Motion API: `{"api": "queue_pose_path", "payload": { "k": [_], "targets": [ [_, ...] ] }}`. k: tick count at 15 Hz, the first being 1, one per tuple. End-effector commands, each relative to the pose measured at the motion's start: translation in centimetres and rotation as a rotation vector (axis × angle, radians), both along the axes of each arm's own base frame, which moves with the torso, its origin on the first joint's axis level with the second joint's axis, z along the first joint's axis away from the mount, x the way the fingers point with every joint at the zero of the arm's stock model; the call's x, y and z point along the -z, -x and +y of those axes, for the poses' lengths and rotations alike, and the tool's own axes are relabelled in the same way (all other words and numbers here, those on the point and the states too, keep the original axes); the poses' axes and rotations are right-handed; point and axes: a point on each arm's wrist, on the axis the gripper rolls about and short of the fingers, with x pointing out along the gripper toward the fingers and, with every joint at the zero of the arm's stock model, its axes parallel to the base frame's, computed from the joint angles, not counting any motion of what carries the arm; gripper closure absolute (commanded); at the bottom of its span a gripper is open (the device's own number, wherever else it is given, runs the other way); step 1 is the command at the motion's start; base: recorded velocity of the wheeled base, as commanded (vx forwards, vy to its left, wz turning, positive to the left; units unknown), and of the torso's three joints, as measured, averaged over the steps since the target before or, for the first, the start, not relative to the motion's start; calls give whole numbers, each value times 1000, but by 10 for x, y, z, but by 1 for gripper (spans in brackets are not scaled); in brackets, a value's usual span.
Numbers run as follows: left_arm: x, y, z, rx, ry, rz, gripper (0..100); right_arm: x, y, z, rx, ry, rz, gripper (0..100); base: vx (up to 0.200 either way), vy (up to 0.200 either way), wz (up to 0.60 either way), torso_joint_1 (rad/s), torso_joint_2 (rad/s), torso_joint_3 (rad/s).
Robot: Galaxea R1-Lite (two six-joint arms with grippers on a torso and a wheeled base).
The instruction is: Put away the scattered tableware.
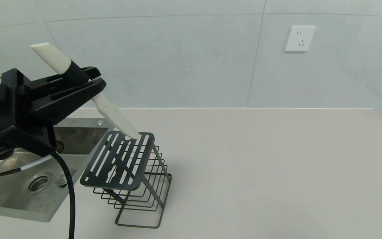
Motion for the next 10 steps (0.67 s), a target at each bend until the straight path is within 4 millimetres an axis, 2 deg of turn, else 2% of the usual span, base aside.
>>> {"api": "queue_pose_path", "payload": {
  "k": [1, 4, 7, 10],
  "targets": [
    [0, -2, -1, 0, 0, 3, 100, 0, 0, 0, 0, 0, 1, 100, 0, 0, 0, 0, 0, 0],
    [4, -3, -1, 3, -7, 16, 100, 0, 0, 0, 0, 0, 1, 100, 0, 0, 0, 0, 0, 0],
    [11, -15, -4, -18, -58, 6, 100, 0, 0, 0, 0, -1, 1, 100, 0, 0, 0, 0, 0, 0],
    [11, -12, -16, 38, -70, -19, 100, 0, 0, 0, 0, -1, 1, 100, 0, 0, 0, 0, 0, 0]
  ]
}}
